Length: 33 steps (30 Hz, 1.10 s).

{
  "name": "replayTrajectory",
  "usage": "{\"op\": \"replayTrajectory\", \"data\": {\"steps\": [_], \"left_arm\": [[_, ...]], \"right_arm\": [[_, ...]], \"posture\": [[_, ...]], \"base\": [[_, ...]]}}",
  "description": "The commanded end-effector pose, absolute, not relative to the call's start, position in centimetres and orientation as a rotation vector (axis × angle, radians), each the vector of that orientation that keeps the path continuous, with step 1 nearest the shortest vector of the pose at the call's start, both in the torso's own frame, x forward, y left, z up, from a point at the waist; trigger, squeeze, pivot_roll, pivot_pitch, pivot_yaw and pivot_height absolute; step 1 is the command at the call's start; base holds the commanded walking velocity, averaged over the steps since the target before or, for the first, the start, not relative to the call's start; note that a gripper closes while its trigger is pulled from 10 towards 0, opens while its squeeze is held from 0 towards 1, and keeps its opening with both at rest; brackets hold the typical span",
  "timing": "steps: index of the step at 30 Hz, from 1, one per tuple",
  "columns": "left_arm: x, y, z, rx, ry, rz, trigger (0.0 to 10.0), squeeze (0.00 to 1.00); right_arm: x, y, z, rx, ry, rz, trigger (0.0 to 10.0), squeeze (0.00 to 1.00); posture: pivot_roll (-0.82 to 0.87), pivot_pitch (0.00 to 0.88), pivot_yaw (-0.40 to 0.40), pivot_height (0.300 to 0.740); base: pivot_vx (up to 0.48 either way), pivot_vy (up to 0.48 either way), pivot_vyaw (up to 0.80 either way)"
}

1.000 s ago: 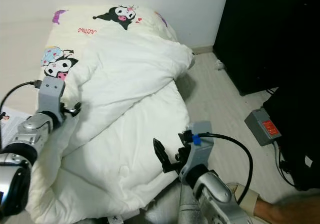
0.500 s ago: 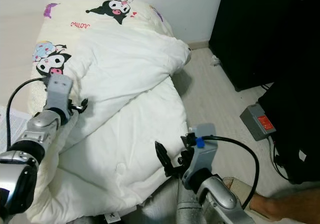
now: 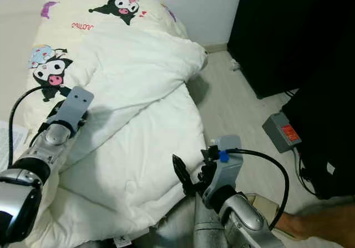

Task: Clean up the room

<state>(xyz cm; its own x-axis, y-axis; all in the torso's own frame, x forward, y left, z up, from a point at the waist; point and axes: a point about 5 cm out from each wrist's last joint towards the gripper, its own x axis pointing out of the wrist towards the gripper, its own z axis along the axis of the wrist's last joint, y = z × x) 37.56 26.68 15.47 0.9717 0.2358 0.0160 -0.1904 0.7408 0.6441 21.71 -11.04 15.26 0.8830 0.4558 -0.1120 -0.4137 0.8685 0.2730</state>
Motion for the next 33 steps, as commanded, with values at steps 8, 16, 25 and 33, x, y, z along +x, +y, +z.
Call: {"op": "replayTrajectory", "data": {"steps": [8, 16, 25, 33], "left_arm": [[35.8, 30.3, 14.6, 0.732, 0.134, 0.367, 0.0, 0.0], [35.1, 30.2, 13.3, 0.632, 0.157, 0.223, 0.0, 0.0], [31.8, 28.9, 9.4, 0.549, 0.32, -0.442, 0.0, 0.0], [28.7, 31.4, 7.7, 0.958, 0.585, -0.699, 0.0, 0.0]], "right_arm": [[22.2, -11.2, 15.6, 0.244, 0.165, 0.47, 10.0, 0.0], [23.9, -11.5, 15.9, 0.216, 0.134, 0.474, 10.0, 0.0], [25.7, -11.9, 16.2, 0.176, 0.105, 0.493, 10.0, 0.0], [26.6, -12.1, 16.4, 0.151, 0.093, 0.508, 10.0, 0.0]], "posture": [[-0.36, 0.335, 0.001, 0.55], [-0.34, 0.263, 0.012, 0.55], [-0.29, 0.183, 0.004, 0.55], [-0.27, 0.142, -0.006, 0.55]], "base": [[0.0, 0.0, 0.0], [0.0, 0.0, 0.0], [0.0, 0.0, 0.0], [0.0, 0.0, 0.0]]}}
